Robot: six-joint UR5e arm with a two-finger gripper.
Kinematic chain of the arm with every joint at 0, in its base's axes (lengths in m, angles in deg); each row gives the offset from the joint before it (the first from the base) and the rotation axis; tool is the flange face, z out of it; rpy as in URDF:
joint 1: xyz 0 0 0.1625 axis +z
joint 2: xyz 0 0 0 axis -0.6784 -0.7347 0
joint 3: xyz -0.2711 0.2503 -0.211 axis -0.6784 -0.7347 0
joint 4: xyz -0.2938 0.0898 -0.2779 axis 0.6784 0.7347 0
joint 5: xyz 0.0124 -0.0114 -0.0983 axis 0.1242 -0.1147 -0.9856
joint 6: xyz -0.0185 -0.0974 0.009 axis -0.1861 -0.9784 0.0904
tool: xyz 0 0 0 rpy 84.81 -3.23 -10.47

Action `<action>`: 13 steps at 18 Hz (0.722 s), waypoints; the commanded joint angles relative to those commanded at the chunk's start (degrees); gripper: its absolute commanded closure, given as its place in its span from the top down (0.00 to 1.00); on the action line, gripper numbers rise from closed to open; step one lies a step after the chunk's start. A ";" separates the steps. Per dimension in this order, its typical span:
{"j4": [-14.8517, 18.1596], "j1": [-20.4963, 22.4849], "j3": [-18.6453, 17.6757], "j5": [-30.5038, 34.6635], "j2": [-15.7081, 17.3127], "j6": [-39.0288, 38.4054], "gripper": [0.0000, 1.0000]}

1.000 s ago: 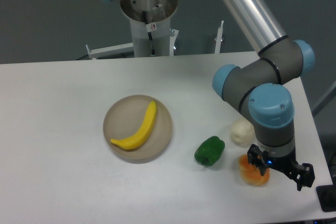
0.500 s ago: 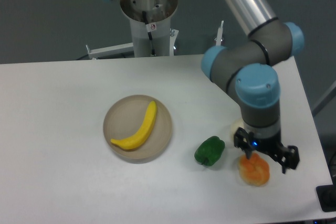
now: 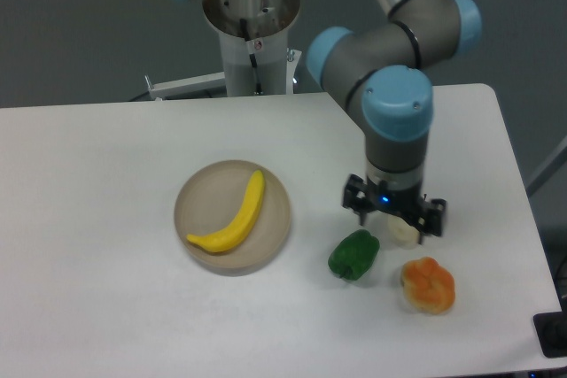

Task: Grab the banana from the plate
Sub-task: 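Raise the open gripper and move it toward the banana on the plate, then lower the gripper onto the yellow banana and close on it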

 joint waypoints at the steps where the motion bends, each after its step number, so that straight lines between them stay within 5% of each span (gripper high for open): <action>1: 0.00 0.00 -1.93 -0.80 1.05 -0.35 1.00; 8: -1.23 -4.04 -10.56 -3.97 3.97 -3.24 1.00; 13: -9.74 -8.00 -15.13 -3.88 3.18 -8.70 1.00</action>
